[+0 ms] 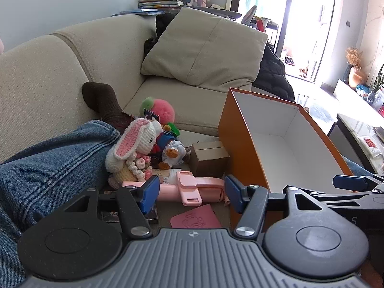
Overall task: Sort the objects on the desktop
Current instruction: 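Move the left tool toward the crocheted bunny beside the orange box, then grasp the crocheted bunny with the left tool while the right tool grasps the plush dog, then carry the bunny and plush dog over the orange box with both tools, then lower both toys into the box and open both tools, then grasp the pink-green pompom with the left tool while the right tool grasps the red feathers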
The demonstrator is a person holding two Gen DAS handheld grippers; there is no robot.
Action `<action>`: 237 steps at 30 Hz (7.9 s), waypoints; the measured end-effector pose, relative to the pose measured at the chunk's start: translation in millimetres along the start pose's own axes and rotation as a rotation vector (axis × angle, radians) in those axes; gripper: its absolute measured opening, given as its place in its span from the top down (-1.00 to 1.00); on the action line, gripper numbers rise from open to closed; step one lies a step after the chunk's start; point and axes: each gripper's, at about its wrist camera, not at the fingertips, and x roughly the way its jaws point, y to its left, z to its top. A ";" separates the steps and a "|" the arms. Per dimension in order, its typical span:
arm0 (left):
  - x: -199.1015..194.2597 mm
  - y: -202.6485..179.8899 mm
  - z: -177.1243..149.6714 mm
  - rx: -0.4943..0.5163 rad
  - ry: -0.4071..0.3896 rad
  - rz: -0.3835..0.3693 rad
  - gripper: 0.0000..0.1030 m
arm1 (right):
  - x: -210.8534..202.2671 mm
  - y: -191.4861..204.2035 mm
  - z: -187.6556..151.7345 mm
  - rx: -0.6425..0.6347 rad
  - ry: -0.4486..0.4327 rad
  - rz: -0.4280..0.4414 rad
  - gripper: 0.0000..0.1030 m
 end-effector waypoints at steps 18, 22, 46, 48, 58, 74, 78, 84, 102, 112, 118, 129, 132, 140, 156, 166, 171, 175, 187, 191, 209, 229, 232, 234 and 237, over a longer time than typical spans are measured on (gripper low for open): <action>3.7 -0.8 -0.1 0.000 0.023 0.039 -0.32 | 8.3 0.7 -1.9 0.008 0.008 -0.046 -0.97; 5.0 -2.3 -0.5 0.007 0.034 0.049 -0.32 | 9.7 0.6 -3.9 0.005 0.010 -0.050 -0.98; 5.5 0.8 2.5 -0.018 0.057 0.049 -0.29 | 12.0 2.4 -3.0 0.001 0.016 -0.043 -0.97; 5.4 1.0 2.6 -0.020 0.057 0.048 -0.29 | 11.3 2.2 -2.6 0.002 0.017 -0.038 -0.98; 0.0 23.1 11.3 -0.057 0.052 0.062 -0.29 | 6.1 14.3 4.1 -0.070 -0.034 0.027 -0.95; 59.0 60.2 54.6 0.158 0.203 0.031 -0.26 | 68.4 63.5 70.3 -0.385 0.122 0.358 -0.06; 83.2 61.2 62.5 0.240 0.237 0.059 -0.31 | 96.4 78.4 86.0 -0.471 0.176 0.384 -0.05; 120.4 73.3 65.5 0.266 0.310 0.035 -0.28 | 145.8 100.3 103.8 -0.589 0.269 0.418 -0.03; 148.2 94.5 62.9 0.259 0.351 -0.040 -0.36 | 225.7 118.2 138.7 -0.653 0.438 0.523 -0.04; 140.7 105.6 68.1 0.161 0.310 -0.065 0.34 | 226.8 122.6 129.8 -0.613 0.455 0.519 0.34; 134.8 114.6 70.2 0.074 0.294 -0.077 0.37 | 203.3 113.7 140.9 -0.545 0.392 0.494 0.39; 84.0 110.9 81.9 0.010 0.175 -0.093 0.44 | 127.6 82.4 156.4 -0.421 0.264 0.521 0.40; 58.2 103.4 88.5 0.020 0.136 -0.104 0.44 | 96.9 67.5 159.4 -0.375 0.208 0.540 0.40; 1.1 56.4 109.8 0.083 0.037 -0.287 0.44 | 15.3 -0.3 147.8 -0.228 0.051 0.480 0.39; 121.5 -77.7 82.2 0.128 0.402 -0.568 0.44 | 9.2 -129.5 47.4 0.149 0.222 0.133 0.39; 170.4 -96.4 58.9 0.112 0.603 -0.525 0.44 | 50.5 -127.6 34.3 0.070 0.389 0.070 0.38; 184.5 -110.3 48.3 0.149 0.652 -0.500 0.43 | 58.8 -121.0 36.2 -0.008 0.454 0.059 0.34; 190.3 -114.3 47.6 0.154 0.667 -0.505 0.43 | 62.8 -118.5 39.1 -0.075 0.487 0.043 0.28; 208.8 -118.0 45.2 0.134 0.664 -0.435 0.38 | 79.5 -111.8 42.5 -0.242 0.569 0.054 0.68; 210.1 -119.7 47.4 0.144 0.694 -0.447 0.39 | 80.1 -106.9 36.7 -0.286 0.573 0.046 0.78; 217.6 -124.2 46.8 0.135 0.773 -0.450 0.13 | 75.5 -115.7 40.1 -0.250 0.583 0.112 0.78; 101.0 -44.1 107.3 0.180 0.326 -0.370 -0.03 | 29.9 -68.8 87.4 -0.356 0.259 0.207 0.51; 95.5 -14.5 117.1 0.172 0.293 -0.263 -0.03 | 33.5 -43.7 101.5 -0.398 0.205 0.273 0.51; 96.3 6.0 120.2 0.181 0.294 -0.191 -0.03 | 40.5 -24.0 108.3 -0.449 0.184 0.304 0.51; 102.7 33.3 120.5 0.185 0.316 -0.121 -0.03 | 53.3 6.2 117.7 -0.523 0.178 0.354 0.50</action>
